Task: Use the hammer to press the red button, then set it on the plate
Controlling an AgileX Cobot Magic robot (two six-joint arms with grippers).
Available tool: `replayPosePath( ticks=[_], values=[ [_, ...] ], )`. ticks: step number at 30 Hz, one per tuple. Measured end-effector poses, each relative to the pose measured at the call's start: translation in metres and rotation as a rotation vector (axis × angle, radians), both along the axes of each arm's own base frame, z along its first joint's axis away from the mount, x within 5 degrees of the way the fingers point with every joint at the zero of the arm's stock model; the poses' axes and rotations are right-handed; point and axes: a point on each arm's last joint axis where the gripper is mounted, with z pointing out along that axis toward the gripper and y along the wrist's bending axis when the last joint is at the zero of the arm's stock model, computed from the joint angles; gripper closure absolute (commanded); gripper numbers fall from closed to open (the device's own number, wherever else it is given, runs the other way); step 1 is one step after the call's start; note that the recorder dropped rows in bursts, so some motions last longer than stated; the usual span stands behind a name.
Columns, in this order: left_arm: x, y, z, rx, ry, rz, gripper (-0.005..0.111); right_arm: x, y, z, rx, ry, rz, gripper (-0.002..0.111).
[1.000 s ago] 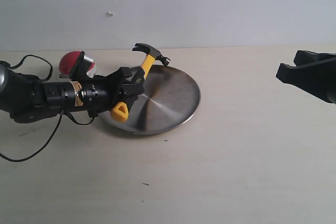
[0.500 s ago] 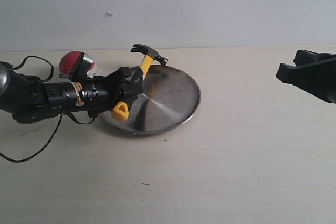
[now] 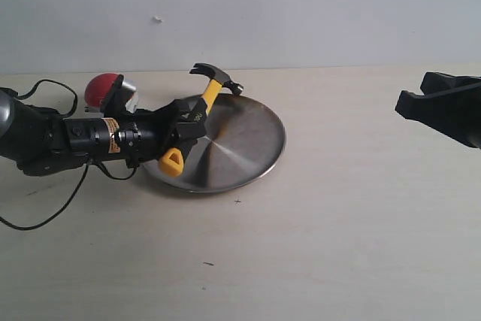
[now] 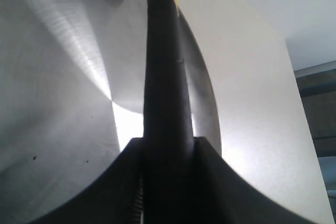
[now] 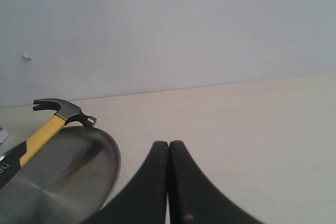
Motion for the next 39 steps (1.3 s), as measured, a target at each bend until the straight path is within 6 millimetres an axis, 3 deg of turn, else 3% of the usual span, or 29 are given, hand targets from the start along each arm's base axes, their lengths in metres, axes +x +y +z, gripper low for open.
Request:
replayPosePath(
  ticks=[7, 24, 27, 28, 34, 39],
  values=[
    [-0.001, 0.0, 0.0, 0.014, -0.013, -0.017, 0.073, 0.0, 0.0, 0.0, 0.0, 0.0, 0.0, 0.108],
    [-0.002, -0.002, -0.001, 0.06, -0.07, -0.072, 0.071, 0.0, 0.0, 0.0, 0.0, 0.0, 0.0, 0.108],
    [-0.003, -0.002, -0.001, 0.068, -0.078, -0.087, 0.047, 0.0, 0.0, 0.0, 0.0, 0.0, 0.0, 0.108],
    [-0.003, -0.002, -0.001, 0.072, -0.084, -0.096, 0.045, 0.0, 0.0, 0.0, 0.0, 0.0, 0.0, 0.108],
    [-0.004, -0.002, -0.003, 0.121, -0.113, -0.117, 0.045, 0.0, 0.0, 0.0, 0.0, 0.0, 0.0, 0.108],
    [0.0, 0.001, 0.022, 0.228, -0.256, -0.143, 0.045, 0.0, 0.0, 0.0, 0.0, 0.0, 0.0, 0.108]
  ],
)
